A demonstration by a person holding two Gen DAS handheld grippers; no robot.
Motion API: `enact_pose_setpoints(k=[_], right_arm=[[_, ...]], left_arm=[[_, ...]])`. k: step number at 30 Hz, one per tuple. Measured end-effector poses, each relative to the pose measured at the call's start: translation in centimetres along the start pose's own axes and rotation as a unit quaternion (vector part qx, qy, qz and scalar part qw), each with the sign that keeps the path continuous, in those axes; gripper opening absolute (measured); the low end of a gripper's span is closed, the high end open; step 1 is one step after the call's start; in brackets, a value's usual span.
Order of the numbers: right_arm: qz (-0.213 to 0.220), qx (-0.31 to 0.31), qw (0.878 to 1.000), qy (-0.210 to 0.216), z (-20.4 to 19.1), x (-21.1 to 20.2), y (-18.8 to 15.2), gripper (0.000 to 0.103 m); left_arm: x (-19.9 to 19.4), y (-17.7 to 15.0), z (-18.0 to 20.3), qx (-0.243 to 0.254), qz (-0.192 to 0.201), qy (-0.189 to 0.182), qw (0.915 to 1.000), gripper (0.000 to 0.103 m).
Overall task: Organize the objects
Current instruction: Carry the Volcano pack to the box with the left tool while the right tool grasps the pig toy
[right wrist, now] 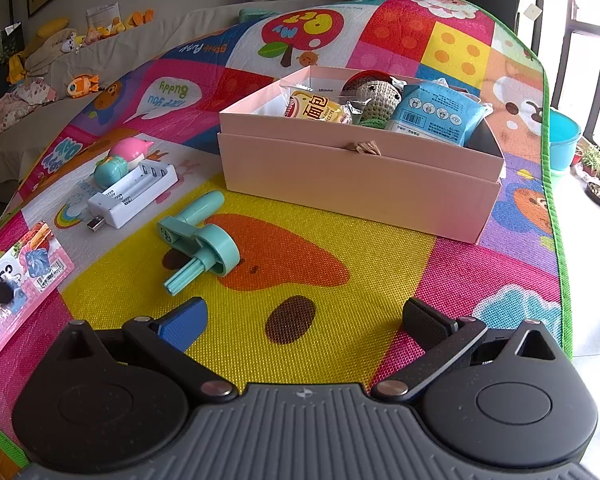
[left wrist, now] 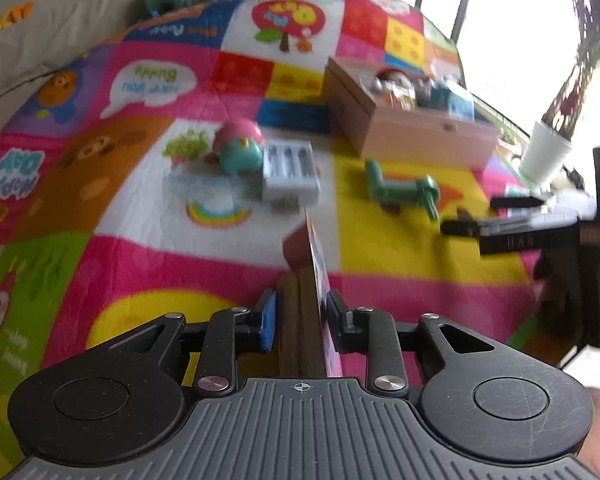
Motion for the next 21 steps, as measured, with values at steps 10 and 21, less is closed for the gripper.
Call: enact_pose_setpoints(k=[10,21], right_arm=[[0.0,0.0,1.0,0.0,0.0,0.0,0.0,0.103],[0.0,0.001,1.0,0.0,0.0,-0.1,0.0,0.103]], left_arm=[[1.2,0.3,-1.6,-0.01,0.034,0.047,0.9983,0.028],[3.8,1.4,-2.7,-0.034,0.059,0.056,0.9961,0.032]])
Point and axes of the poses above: each gripper's, at about its wrist camera, not at the fingertips, and x roughly the way its jaws point, z to its right, y to its top, the point moved 4 cm from there along x, roughly the way its jaws point, and after that the axes turned 13 degrees about z, right-handed, at the moved point
